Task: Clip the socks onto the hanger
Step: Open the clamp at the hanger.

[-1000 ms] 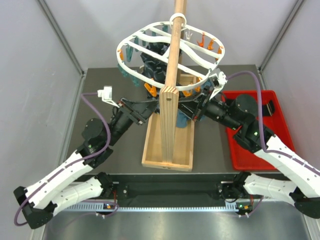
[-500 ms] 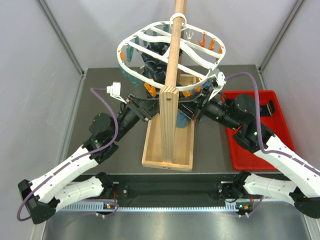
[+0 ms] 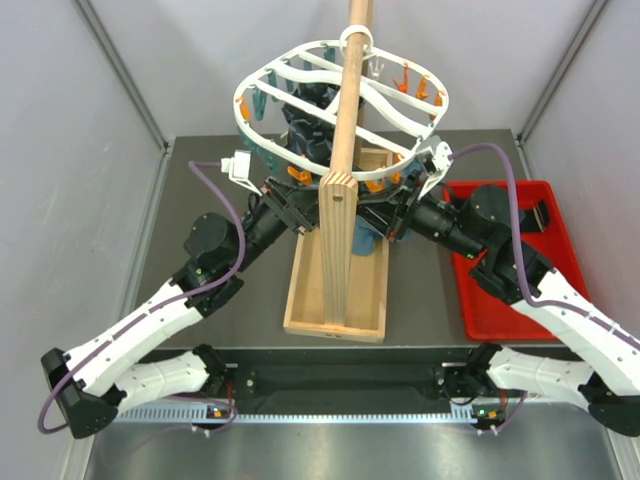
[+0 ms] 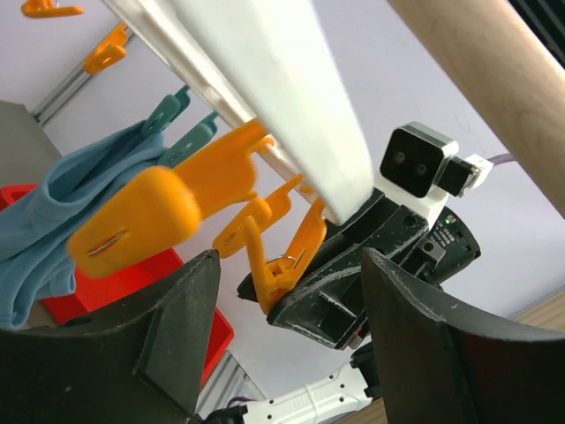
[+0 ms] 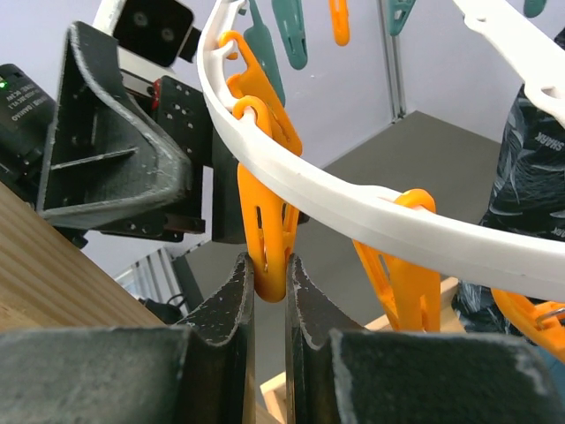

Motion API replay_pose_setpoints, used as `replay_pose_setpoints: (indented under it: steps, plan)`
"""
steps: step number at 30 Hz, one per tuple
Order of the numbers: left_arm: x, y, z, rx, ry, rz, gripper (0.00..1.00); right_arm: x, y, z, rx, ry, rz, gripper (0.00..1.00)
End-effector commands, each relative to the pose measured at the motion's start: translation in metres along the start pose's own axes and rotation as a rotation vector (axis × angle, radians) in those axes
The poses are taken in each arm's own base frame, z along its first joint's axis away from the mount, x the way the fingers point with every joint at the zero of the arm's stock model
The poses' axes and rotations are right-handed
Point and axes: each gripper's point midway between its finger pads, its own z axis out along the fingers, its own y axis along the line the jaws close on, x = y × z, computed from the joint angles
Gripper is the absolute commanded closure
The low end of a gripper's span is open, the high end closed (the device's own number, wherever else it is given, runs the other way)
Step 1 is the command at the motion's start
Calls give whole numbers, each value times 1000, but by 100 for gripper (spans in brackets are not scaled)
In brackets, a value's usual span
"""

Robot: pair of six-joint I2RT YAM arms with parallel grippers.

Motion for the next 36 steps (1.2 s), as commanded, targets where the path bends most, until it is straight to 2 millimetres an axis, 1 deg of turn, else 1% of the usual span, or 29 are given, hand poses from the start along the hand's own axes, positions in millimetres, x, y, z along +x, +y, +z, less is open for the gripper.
replay_pose_setpoints:
  steps: [1, 4, 5, 6, 9, 12, 13, 15, 16, 19, 20, 24, 28, 30, 33, 36]
  plan:
    - [-12, -29, 3, 92, -17, 66, 29, -30, 7, -5, 12, -66, -23, 100]
    - [-11, -24, 6, 76, -9, 124, 29, -30, 4, -6, 31, -62, -17, 100]
    - [-13, -27, 7, 80, -13, 143, 29, -30, 4, -6, 35, -64, -15, 100]
    - [-12, -20, 9, 57, -4, 182, 30, -29, 3, -7, 37, -67, -17, 100]
    - [-12, -16, 13, 39, 4, 231, 30, -28, 3, -8, 39, -67, -17, 100]
    - [-10, -16, 18, 42, 13, 240, 32, -28, 4, -8, 30, -64, -15, 100]
    - [-10, -18, 19, 54, 14, 240, 33, -27, 4, -8, 31, -62, -15, 100]
    - [-8, -18, 23, 61, 22, 246, 37, -24, 3, -7, 37, -48, -11, 100]
    - [-8, -23, 24, 76, 25, 257, 38, -23, 3, -7, 35, -44, -9, 100]
    - [-6, -19, 26, 66, 25, 298, 39, -22, 3, -7, 33, -39, 0, 100]
    - [-8, -19, 27, 64, 10, 301, 39, -21, 3, -7, 33, -35, 2, 100]
    - [-11, -21, 26, 75, -15, 312, 40, -20, 3, -5, 33, -26, 8, 100]
    - [-17, -19, 23, 57, -42, 317, 46, -19, 5, -4, 27, -18, 10, 100]
    - [-20, -22, 21, 59, -56, 319, 50, -17, 4, -4, 29, -12, 12, 100]
    - [-18, -18, 23, 45, -45, 317, 50, -17, 5, -5, 24, -12, 14, 100]
    - [-16, -19, 26, 48, -30, 312, 50, -17, 5, -5, 24, -12, 14, 100]
